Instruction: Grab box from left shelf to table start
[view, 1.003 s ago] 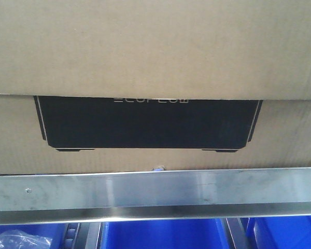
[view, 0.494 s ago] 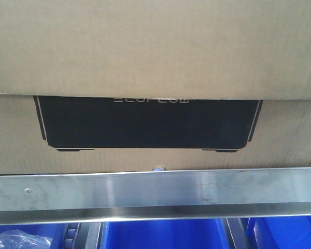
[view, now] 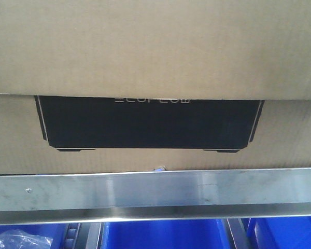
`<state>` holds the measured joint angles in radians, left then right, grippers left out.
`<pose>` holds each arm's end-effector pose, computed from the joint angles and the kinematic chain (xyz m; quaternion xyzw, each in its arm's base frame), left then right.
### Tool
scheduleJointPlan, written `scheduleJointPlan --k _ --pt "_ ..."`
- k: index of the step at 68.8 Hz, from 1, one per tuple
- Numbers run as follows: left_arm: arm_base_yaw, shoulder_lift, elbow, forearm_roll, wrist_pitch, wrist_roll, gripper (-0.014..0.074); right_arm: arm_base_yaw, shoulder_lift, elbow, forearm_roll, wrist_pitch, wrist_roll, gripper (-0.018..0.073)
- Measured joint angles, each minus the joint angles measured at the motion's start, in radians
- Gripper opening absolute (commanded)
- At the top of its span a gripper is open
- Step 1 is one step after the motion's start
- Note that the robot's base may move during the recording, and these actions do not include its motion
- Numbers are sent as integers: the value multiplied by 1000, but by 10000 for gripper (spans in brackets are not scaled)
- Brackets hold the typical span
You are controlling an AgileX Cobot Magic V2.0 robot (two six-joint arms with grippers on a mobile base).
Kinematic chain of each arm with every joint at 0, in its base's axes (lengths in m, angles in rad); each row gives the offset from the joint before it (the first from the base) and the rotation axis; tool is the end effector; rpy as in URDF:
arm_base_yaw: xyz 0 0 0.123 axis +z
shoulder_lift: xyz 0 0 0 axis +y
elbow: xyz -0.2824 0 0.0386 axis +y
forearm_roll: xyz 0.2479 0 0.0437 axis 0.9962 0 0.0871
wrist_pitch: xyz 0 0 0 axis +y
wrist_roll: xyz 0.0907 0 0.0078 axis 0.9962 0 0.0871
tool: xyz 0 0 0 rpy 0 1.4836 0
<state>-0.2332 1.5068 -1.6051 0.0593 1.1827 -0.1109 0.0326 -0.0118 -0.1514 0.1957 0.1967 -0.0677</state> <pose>0.3048 -0.0673 0.3987 0.0616 0.9568 -0.0194 0.2836 0.0454 0.0050 0.2468 0.0177 0.6863 0.0700 0.7237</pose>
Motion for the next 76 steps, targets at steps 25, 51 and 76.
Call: scheduleJointPlan --k 25,51,76 --pt "0 0 0 0 0 -1 424 0 221 -281 0 128 -7 623" --pt "0 0 0 0 0 -2 424 0 773 -786 0 447 -14 623" --pt "0 0 -1 0 0 -2 424 0 1227 -1099 -15 694 -14 623"
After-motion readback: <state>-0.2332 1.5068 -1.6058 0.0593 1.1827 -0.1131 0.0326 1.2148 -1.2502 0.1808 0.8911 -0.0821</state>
